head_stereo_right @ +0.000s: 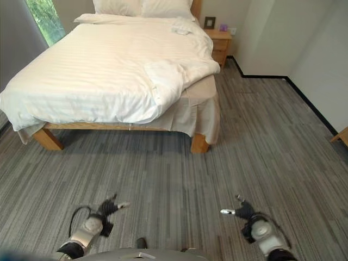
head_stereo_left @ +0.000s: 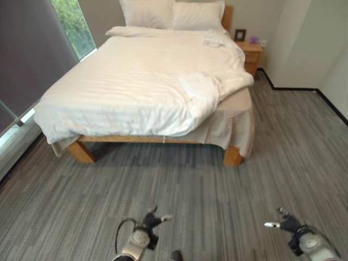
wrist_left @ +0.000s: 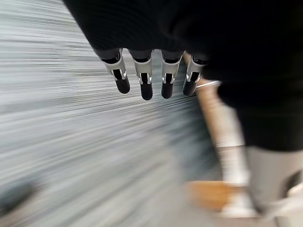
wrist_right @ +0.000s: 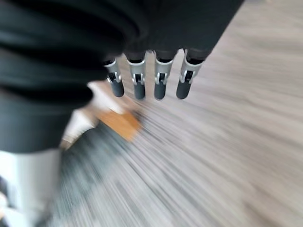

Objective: Making the bed.

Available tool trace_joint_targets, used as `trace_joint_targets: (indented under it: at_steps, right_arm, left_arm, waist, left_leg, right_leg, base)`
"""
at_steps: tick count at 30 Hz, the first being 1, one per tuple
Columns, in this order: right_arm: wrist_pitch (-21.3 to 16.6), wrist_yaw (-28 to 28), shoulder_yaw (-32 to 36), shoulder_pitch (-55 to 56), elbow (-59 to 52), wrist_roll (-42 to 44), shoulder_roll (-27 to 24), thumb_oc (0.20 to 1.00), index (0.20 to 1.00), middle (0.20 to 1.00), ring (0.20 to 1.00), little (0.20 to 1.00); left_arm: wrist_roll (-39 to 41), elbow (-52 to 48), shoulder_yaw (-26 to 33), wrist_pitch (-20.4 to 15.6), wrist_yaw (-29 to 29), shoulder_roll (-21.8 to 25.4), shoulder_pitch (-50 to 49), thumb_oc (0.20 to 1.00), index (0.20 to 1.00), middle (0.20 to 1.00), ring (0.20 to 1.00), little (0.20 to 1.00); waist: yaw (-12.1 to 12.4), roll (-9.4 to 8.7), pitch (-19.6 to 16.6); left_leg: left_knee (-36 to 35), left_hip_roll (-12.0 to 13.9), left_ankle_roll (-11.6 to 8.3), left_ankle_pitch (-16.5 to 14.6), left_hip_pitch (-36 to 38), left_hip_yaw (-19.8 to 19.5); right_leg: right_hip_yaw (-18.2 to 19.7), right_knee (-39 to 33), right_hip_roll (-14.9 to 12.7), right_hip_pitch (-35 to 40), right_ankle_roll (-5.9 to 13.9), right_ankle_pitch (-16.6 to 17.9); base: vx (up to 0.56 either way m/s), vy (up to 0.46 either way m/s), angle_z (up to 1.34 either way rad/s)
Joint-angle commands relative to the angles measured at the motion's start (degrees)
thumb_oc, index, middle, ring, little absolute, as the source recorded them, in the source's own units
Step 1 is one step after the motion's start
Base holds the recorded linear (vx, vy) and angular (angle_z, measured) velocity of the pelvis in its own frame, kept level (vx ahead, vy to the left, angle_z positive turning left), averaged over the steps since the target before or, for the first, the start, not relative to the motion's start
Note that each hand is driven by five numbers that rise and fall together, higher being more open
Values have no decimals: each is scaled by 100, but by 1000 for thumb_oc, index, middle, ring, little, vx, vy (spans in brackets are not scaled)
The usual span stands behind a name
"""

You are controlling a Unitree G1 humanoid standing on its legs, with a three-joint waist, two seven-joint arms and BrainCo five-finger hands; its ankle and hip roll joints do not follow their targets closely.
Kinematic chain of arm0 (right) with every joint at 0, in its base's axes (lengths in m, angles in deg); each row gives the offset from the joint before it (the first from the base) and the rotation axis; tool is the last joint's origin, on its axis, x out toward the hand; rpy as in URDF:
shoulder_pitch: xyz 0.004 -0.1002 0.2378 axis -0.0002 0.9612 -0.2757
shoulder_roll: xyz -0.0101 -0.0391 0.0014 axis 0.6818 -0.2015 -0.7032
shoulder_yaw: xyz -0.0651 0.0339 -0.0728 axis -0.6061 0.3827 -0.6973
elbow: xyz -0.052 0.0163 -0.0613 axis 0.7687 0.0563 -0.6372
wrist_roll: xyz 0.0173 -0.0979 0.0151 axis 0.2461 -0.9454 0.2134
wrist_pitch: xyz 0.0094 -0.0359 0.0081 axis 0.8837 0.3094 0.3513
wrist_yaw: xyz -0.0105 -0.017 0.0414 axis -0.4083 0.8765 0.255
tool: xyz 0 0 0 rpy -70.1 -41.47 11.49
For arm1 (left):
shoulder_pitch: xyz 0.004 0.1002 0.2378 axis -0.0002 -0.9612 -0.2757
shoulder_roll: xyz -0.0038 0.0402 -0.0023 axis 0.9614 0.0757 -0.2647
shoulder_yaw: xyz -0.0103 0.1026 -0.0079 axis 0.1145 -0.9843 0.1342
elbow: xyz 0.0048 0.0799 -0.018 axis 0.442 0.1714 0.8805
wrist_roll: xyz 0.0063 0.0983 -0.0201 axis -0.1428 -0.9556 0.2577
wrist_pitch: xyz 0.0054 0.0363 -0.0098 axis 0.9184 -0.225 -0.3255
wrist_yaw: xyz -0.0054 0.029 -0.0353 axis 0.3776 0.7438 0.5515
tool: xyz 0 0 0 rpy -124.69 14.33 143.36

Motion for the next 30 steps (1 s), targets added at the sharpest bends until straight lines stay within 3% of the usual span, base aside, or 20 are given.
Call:
trace_joint_targets:
  at_steps: [1, 2, 5, 13, 16, 30]
  right_arm:
    - [-393, -136, 50, -465, -837, -297, 81, 1000, 1000, 1000, 1000, 1000]
    - [-569, -233, 284, -272, -1408, -258, 80, 1000, 1000, 1000, 1000, 1000]
    - [-706, -218, 478, -17, -1983, -258, 109, 1000, 1000, 1000, 1000, 1000]
    - [-858, -61, 808, 602, -2821, -292, -17, 1000, 1000, 1000, 1000, 1000]
    - [-879, -81, 849, 689, -2960, -315, 25, 1000, 1000, 1000, 1000, 1000]
    - [-869, -226, 921, 719, -3151, -249, 217, 1000, 1000, 1000, 1000, 1000]
  left_arm:
    - [444, -790, 330, -386, -61, 146, 150, 1000, 1000, 1000, 1000, 1000]
    - [226, -1474, 481, -493, -103, 338, -78, 1000, 1000, 1000, 1000, 1000]
    - [28, -2086, 670, -532, -70, 394, -395, 1000, 1000, 1000, 1000, 1000]
    - [54, -2423, 694, -548, 148, 332, -796, 1000, 1000, 1000, 1000, 1000]
    - [245, -2496, 714, -597, 167, 321, -888, 1000, 1000, 1000, 1000, 1000]
    - [468, -2677, 622, -614, 127, 272, -865, 1000, 1000, 1000, 1000, 1000]
  waist:
    - [155, -81, 260]
    - [170, -73, 263]
    - [200, -75, 259]
    - [217, -62, 334]
    - [201, -30, 455]
    - [67, 34, 386]
  left_leg:
    - [-68, 142, -566, -482, 433, -483]
    - [-68, 135, -560, -503, 470, -522]
    - [-68, 154, -562, -541, 548, -519]
    - [-68, 200, -571, -532, 787, -475]
    - [11, 219, -578, -531, 776, -425]
    - [-68, 324, -670, -577, 851, -315]
  right_leg:
    - [-29, -1066, -454, 307, 605, 742]
    - [-26, -1066, -420, 364, 579, 711]
    - [-57, -1066, -378, 452, 550, 644]
    - [-56, -1066, -264, 622, 469, 489]
    - [-19, -1066, -228, 592, 460, 489]
    - [-69, -1066, -166, 652, 447, 424]
  base:
    - [45, -20, 20]
    - [46, -21, 24]
    - [104, -72, 18]
    - [90, -64, -3]
    - [87, -84, -10]
    - [35, -3, -5]
